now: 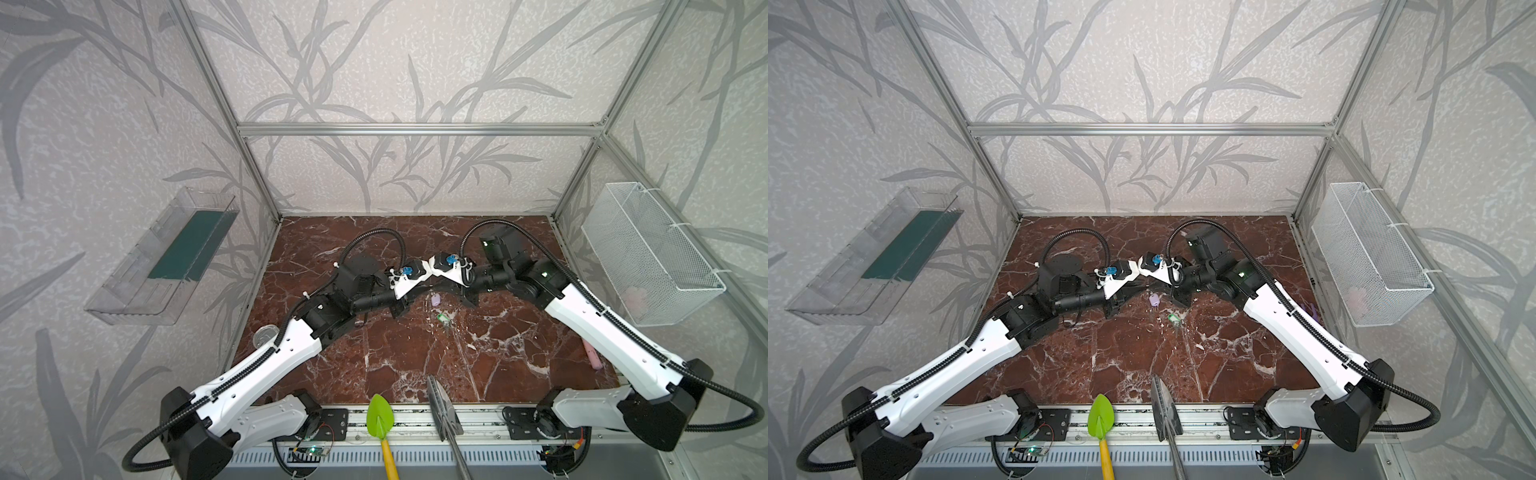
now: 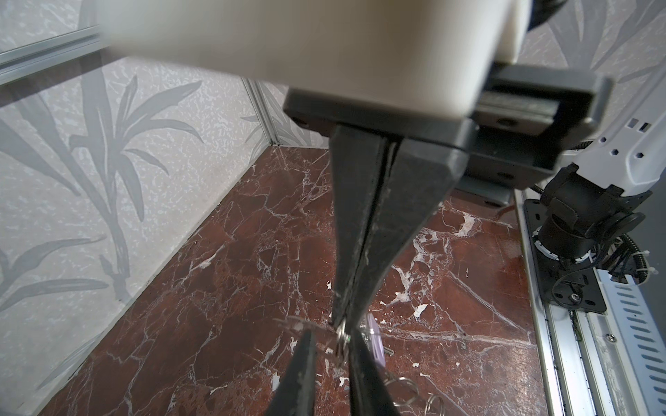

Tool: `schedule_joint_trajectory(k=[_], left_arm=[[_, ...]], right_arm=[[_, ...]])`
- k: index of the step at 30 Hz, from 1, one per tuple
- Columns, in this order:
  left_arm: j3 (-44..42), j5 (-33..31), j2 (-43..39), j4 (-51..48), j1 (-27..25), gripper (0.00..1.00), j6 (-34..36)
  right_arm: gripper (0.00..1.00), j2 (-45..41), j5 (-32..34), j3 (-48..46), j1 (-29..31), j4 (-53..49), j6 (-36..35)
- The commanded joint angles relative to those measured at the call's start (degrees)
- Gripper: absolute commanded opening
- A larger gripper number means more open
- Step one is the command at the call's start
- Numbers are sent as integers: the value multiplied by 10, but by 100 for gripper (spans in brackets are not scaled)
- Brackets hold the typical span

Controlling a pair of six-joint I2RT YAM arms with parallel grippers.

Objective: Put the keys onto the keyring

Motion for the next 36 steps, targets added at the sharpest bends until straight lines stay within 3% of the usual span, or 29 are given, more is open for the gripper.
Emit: schedule_joint_trajectory(k=[1,26,36], left_arm=[[9,-11,8,-24,-3,21,7],[46,19,45,-95,-1,16,20],[39,31,37,-99,11,21,20]], right_arm=[[0,-25,-36,-5,6,34,-1],[0,-42,-76,-32,5,73,10],[0,-50,-83,-43,-4,78,16]])
